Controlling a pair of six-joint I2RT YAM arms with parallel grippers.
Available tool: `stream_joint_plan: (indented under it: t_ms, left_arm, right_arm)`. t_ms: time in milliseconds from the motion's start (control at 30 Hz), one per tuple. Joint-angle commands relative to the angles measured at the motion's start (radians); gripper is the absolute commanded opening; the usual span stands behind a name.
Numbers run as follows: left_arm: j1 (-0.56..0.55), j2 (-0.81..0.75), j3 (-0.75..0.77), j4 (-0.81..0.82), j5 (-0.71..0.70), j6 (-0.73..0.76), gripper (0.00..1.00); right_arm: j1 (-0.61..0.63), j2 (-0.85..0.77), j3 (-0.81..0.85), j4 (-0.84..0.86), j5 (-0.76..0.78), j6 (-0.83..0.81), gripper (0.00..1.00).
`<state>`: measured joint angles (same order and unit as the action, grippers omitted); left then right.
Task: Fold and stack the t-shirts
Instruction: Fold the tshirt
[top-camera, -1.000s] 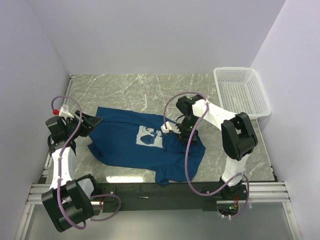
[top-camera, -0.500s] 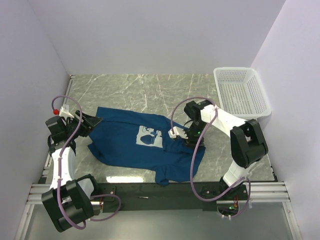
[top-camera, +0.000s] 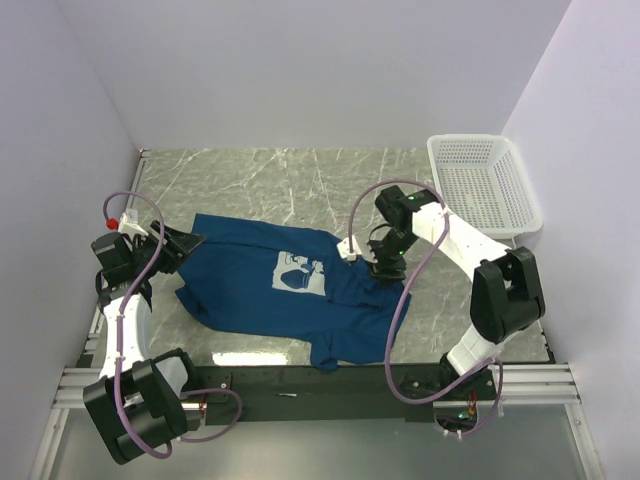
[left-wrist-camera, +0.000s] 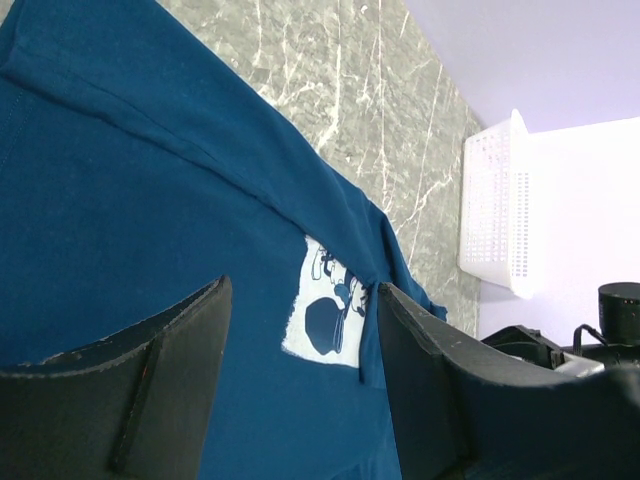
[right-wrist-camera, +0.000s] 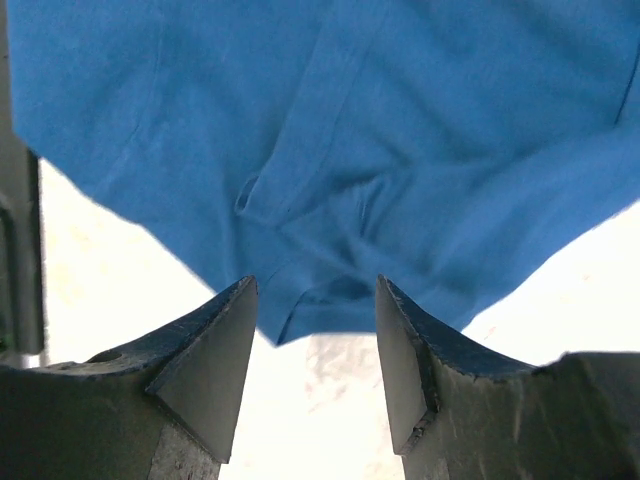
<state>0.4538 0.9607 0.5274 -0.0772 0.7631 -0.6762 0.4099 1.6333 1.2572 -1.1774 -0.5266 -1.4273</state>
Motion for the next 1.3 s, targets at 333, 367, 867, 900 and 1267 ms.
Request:
stream_joint_plan:
  t_ms: [333,367,867,900,1267]
  left_arm:
    - [-0.003,0.003,-0.003,0.039,0.025,-0.006,0.65]
    - [-0.003,0.003,-0.003,0.039,0.028,-0.006,0.66]
    - [-0.004,0.001,-0.006,0.042,0.028,-0.010,0.66]
    - [-0.004,0.000,-0.006,0.042,0.030,-0.010,0.65]
    - [-0.004,0.000,-0.006,0.042,0.030,-0.008,0.66]
  right_arm:
    - [0.066,0.112,0.068,0.056,0.155,-0.030,0.57]
    - [0.066,0.118,0.068,0.053,0.163,-0.032,0.57]
    - [0.058,0.010,-0.088,0.079,0.186,-0.009,0.51]
    - [0.056,0.004,-0.099,0.082,0.188,-0.009,0.51]
    - [0.018,-0.032,-0.047,0.065,0.122,-0.022,0.52]
